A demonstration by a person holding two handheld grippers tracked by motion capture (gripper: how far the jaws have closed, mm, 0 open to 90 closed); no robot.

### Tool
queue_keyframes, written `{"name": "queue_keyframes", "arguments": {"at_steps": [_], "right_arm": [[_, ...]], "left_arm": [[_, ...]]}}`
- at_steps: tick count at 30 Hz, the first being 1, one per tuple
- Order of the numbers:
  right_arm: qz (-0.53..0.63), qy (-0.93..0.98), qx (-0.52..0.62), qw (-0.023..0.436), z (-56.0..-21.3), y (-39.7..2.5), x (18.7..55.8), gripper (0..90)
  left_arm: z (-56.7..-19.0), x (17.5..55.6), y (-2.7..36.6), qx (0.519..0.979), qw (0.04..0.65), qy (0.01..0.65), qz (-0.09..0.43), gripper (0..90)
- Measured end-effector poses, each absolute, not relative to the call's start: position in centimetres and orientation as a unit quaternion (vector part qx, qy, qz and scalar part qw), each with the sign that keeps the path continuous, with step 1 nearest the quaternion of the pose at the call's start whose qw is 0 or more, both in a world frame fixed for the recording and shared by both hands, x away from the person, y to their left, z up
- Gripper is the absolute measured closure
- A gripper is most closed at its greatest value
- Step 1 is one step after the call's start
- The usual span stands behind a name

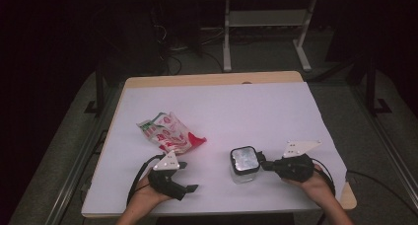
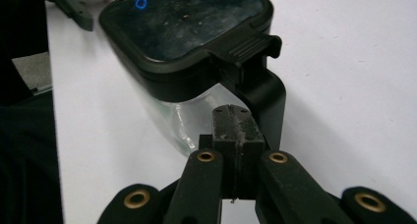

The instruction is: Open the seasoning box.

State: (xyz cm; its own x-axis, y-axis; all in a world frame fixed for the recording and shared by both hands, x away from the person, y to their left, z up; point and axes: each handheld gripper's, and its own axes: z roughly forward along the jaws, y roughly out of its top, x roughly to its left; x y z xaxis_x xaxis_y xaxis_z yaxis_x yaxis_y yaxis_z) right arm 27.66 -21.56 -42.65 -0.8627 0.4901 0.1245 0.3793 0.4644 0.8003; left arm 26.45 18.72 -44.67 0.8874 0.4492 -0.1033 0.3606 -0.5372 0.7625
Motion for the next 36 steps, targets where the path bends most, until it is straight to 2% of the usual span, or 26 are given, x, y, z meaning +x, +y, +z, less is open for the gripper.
{"name": "queue_keyframes", "arguments": {"at_steps": [12,17,21,22,23,24,25,26,30,36], "right_arm": [[0.465,0.843,0.263,0.061,-42.5,-22.7,26.8,89.7],[0.47,0.836,0.277,0.058,-42.5,-23.9,26.4,85.0],[0.463,0.836,0.29,0.062,-42.9,-24.5,26.2,77.9],[0.456,0.836,0.299,0.063,-43.2,-24.8,26.3,73.7],[0.456,0.836,0.299,0.063,-43.2,-24.8,26.3,73.7],[0.45,0.836,0.307,0.07,-43.4,-24.9,26.3,68.5],[0.45,0.836,0.307,0.07,-43.4,-24.9,26.3,68.5],[0.445,0.834,0.317,0.072,-43.5,-25.1,26.4,61.8],[0.434,0.832,0.337,0.076,-43.7,-25.2,26.6,51.1],[0.407,0.841,0.345,0.087,-43.7,-25.0,26.8,39.0]], "left_arm": [[-44.8,26.1,18.3,0.871,0.433,0.228,0.045,12.6],[-44.6,26.2,18.3,0.864,0.446,0.23,0.041,12.6],[-44.5,26.3,18.1,0.861,0.452,0.233,0.035,12.6],[-44.3,26.3,17.7,0.86,0.455,0.231,0.03,12.6],[-44.3,26.3,17.7,0.86,0.455,0.231,0.03,12.6],[-44.1,26.4,17.2,0.862,0.453,0.225,0.03,12.6],[-44.1,26.4,17.2,0.862,0.453,0.225,0.03,12.7],[-44.0,26.6,16.7,0.867,0.449,0.216,0.028,12.7],[-43.8,26.8,15.8,0.873,0.44,0.211,0.021,12.8],[-42.9,27.1,15.1,0.874,0.441,0.203,0.022,12.7]]}}
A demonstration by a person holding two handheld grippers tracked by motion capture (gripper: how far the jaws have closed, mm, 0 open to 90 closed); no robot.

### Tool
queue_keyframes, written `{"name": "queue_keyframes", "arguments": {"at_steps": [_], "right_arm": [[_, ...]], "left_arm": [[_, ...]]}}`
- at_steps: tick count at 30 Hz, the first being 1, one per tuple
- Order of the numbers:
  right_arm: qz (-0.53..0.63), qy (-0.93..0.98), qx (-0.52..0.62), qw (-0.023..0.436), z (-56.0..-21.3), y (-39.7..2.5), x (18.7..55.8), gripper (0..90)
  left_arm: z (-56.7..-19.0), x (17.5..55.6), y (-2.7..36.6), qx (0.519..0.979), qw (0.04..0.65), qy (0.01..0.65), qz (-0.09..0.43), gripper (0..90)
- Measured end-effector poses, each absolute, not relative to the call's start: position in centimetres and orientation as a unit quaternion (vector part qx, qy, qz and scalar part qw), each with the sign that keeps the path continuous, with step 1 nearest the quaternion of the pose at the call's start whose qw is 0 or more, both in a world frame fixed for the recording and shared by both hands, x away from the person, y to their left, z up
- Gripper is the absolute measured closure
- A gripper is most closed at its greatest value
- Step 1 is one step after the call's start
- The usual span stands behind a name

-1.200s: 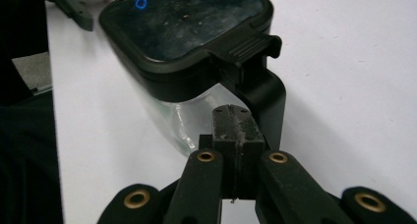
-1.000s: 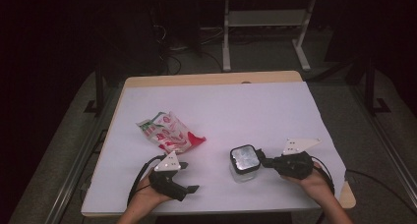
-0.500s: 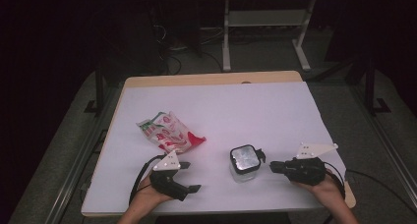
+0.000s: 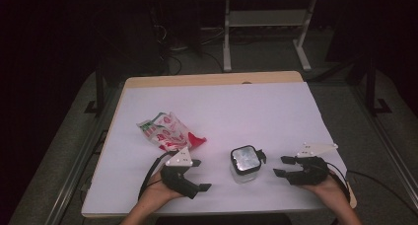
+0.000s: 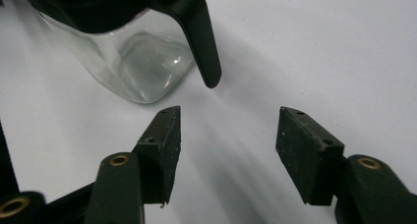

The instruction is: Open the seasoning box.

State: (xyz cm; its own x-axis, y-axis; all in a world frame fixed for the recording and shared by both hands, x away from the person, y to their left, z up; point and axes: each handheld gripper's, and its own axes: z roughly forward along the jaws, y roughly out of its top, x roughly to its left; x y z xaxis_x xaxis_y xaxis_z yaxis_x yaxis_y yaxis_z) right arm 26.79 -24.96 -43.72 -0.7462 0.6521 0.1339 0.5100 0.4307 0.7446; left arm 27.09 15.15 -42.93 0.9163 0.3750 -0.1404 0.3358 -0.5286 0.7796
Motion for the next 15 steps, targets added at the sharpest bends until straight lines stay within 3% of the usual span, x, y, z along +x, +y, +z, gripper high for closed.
{"name": "queue_keyframes", "arguments": {"at_steps": [9,15], "right_arm": [[0.393,0.847,0.348,0.087,-44.1,-24.4,27.0,29.5],[0.401,0.84,0.354,0.09,-44.1,-24.5,27.0,28.9]], "left_arm": [[-42.2,27.8,13.9,0.875,0.444,0.191,0.014,12.2],[-41.4,28.1,12.9,0.879,0.442,0.176,0.019,12.1]]}}
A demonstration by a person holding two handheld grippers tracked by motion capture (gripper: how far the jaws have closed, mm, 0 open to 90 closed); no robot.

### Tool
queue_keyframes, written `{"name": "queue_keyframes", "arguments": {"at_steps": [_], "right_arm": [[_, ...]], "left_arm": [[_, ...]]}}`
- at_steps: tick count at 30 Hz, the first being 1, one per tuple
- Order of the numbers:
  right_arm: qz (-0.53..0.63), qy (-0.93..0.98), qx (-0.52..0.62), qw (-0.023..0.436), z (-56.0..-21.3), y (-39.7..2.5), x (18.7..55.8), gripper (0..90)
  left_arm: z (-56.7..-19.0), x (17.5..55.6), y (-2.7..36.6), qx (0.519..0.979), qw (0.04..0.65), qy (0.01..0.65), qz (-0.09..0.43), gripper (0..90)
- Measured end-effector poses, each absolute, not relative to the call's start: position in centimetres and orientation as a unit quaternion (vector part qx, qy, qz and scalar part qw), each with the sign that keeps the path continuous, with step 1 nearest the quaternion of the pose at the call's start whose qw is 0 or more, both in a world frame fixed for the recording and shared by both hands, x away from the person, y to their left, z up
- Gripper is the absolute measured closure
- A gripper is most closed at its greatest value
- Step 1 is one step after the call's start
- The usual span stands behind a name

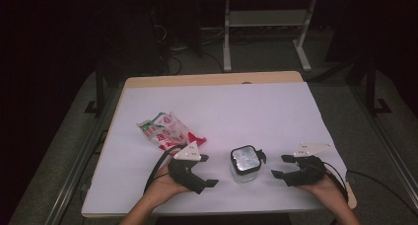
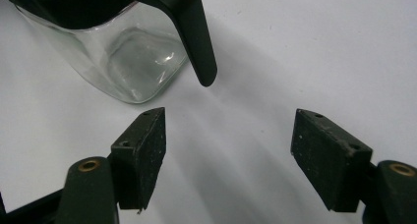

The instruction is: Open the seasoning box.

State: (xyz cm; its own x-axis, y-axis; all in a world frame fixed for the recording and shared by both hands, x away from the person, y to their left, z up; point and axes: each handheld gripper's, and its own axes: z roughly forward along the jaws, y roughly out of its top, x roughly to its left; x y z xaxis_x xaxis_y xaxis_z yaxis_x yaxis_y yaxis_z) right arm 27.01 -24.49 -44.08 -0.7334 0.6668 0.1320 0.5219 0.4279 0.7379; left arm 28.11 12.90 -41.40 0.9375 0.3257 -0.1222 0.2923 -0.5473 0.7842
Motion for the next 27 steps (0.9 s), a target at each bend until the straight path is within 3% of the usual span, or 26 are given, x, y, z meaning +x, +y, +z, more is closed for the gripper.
{"name": "queue_keyframes", "arguments": {"at_steps": [27], "right_arm": [[0.4,0.842,0.351,0.093,-44.2,-24.5,27.2,28.1]], "left_arm": [[-41.0,29.6,6.9,0.886,0.444,0.132,0.023,12.2]]}}
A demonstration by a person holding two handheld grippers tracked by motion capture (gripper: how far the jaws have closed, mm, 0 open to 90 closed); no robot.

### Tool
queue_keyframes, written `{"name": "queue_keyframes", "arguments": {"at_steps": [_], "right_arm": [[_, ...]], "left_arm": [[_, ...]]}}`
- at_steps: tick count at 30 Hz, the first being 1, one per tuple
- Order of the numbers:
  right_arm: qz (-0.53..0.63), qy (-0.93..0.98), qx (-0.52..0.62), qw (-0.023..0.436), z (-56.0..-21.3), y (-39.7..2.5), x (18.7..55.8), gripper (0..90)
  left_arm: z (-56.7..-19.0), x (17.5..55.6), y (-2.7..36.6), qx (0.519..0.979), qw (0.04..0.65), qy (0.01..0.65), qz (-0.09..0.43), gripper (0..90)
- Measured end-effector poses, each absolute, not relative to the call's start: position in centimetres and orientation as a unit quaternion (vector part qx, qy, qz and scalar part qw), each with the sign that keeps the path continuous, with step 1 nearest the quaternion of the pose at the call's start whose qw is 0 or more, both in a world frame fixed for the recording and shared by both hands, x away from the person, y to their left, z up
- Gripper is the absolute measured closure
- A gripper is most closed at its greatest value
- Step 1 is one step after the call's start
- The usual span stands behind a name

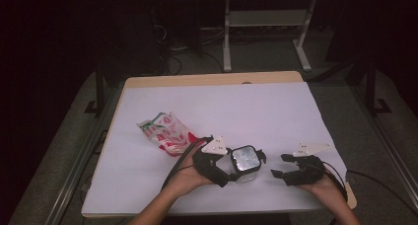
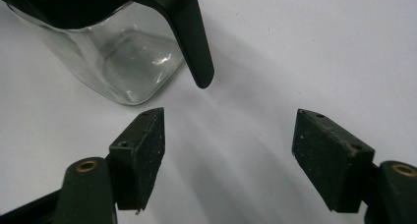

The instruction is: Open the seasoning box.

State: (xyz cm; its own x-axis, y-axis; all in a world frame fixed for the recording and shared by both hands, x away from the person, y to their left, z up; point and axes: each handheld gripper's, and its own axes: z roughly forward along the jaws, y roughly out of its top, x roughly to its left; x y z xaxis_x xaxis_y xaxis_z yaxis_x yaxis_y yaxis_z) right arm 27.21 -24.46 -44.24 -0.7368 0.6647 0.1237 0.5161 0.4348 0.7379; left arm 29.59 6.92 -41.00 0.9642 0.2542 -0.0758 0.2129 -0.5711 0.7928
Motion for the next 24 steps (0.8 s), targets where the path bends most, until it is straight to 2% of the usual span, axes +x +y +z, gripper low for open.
{"name": "queue_keyframes", "arguments": {"at_steps": [12,24], "right_arm": [[0.398,0.843,0.349,0.096,-44.32,-24.45,27.2,28.1],[0.397,0.841,0.354,0.096,-44.33,-24.52,27.08,28.1]], "left_arm": [[-40.98,29.6,6.69,0.882,0.452,0.131,0.02,17.2],[-40.64,29.47,6.65,0.884,0.449,0.129,0.027,17.5]]}}
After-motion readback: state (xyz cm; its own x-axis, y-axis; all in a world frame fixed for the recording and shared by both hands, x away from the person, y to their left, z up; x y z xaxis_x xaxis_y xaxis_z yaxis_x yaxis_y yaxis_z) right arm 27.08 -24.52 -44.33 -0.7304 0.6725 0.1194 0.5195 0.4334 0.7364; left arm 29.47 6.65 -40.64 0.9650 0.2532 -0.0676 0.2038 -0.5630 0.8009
